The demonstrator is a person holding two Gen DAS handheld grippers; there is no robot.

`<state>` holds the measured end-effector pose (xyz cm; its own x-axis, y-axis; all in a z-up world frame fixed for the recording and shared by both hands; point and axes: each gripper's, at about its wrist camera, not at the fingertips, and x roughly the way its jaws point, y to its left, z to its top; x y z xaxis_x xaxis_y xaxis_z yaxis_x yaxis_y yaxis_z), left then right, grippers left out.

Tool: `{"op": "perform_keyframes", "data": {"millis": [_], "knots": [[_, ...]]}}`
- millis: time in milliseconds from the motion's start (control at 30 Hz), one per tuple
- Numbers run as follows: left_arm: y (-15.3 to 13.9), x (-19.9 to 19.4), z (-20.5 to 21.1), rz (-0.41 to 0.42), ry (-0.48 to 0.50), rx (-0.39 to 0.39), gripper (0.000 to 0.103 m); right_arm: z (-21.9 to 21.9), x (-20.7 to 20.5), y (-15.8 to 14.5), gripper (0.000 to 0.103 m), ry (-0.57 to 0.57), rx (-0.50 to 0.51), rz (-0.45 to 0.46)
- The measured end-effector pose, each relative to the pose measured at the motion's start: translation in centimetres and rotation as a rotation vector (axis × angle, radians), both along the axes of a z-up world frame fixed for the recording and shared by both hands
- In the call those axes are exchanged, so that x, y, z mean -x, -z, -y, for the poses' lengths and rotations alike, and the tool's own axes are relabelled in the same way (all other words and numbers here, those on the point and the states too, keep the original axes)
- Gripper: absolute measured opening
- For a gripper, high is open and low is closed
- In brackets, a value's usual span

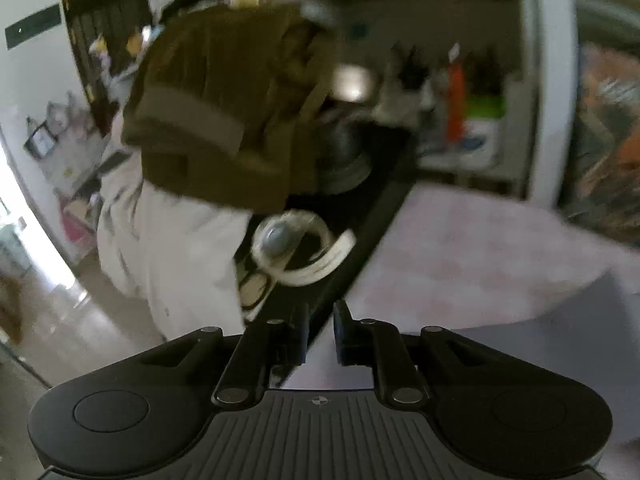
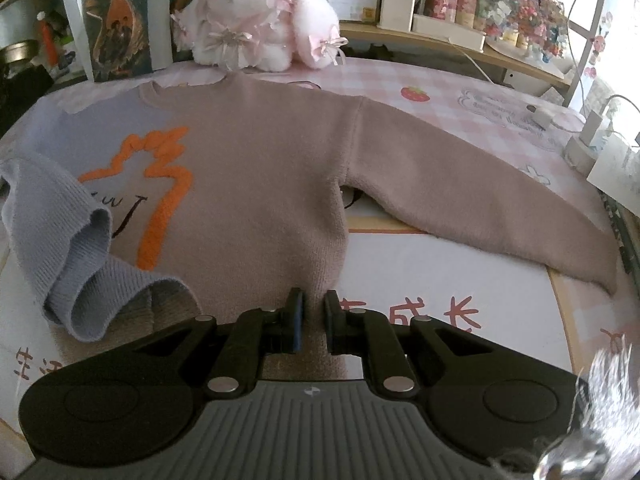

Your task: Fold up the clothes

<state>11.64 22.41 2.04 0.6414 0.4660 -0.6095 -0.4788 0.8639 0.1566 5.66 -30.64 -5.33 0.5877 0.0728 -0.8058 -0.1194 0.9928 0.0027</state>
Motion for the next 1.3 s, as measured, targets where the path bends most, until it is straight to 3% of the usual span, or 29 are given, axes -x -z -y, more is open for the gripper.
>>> {"op": "perform_keyframes", "data": {"millis": [100, 200, 300, 500, 567, 633, 767, 800, 900, 1000, 1067, 1133, 1200, 1267, 1300], "knots": [[-0.8, 2.2, 5.0, 0.032, 0.195, 0.068, 0.019, 0.2, 0.0, 0.0, 0.011, -0.008, -0.010, 0.001], [-0.3, 4.1, 11.4, 0.005, 0.392, 0.170, 0.027, 0.4, 0.0, 0.0, 0.011, -0.016, -0.020, 0.001], [1.3, 5.5, 16.9, -0.041, 0.479, 0.321, 0.027, 0.7, 0.0, 0.0, 0.011, -0.026, -0.034, 0.001], [3.9, 7.5, 23.5, -0.124, 0.465, 0.602, 0.027, 1.7, 0.0, 0.2, 0.011, -0.055, -0.089, 0.004], [4.5, 7.7, 24.8, -0.140, 0.441, 0.690, 0.035, 2.0, 0.1, 0.2, 0.011, -0.067, -0.102, 0.008], [5.3, 7.6, 25.4, -0.147, 0.407, 0.765, 0.043, 2.1, 0.1, 0.3, 0.011, -0.081, -0.110, 0.013], [5.7, 7.7, 26.2, -0.121, 0.320, 0.925, 0.043, 2.5, 0.1, 0.3, 0.011, -0.106, -0.125, 0.015], [5.2, 7.9, 26.3, -0.099, 0.299, 0.930, 0.043, 2.6, 0.0, 0.3, 0.011, -0.113, -0.128, 0.014], [2.6, 7.6, 27.8, -0.034, 0.333, 0.780, 0.047, 2.8, 0.0, 0.3, 0.011, -0.130, -0.136, 0.014], [0.1, 6.5, 31.3, -0.037, 0.428, 0.508, 0.050, 3.0, 0.0, 0.3, 0.011, -0.141, -0.141, 0.018], [-0.5, 6.0, 34.9, -0.062, 0.555, 0.330, 0.057, 3.1, 0.1, 0.3, 0.011, -0.144, -0.146, 0.019], [0.2, 5.8, 39.0, -0.114, 0.673, 0.110, 0.059, 3.2, 0.1, 0.3, 0.011, -0.147, -0.152, 0.020], [2.0, 5.5, 42.1, -0.169, 0.719, -0.099, 0.059, 3.4, 0.0, 0.4, 0.011, -0.150, -0.159, 0.019], [3.7, 5.4, 43.2, -0.208, 0.729, -0.201, 0.057, 3.6, 0.0, 0.4, 0.011, -0.151, -0.170, 0.017], [4.2, 5.4, 43.2, -0.217, 0.730, -0.212, 0.052, 3.6, 0.0, 0.4, 0.011, -0.150, -0.174, 0.017]]}}
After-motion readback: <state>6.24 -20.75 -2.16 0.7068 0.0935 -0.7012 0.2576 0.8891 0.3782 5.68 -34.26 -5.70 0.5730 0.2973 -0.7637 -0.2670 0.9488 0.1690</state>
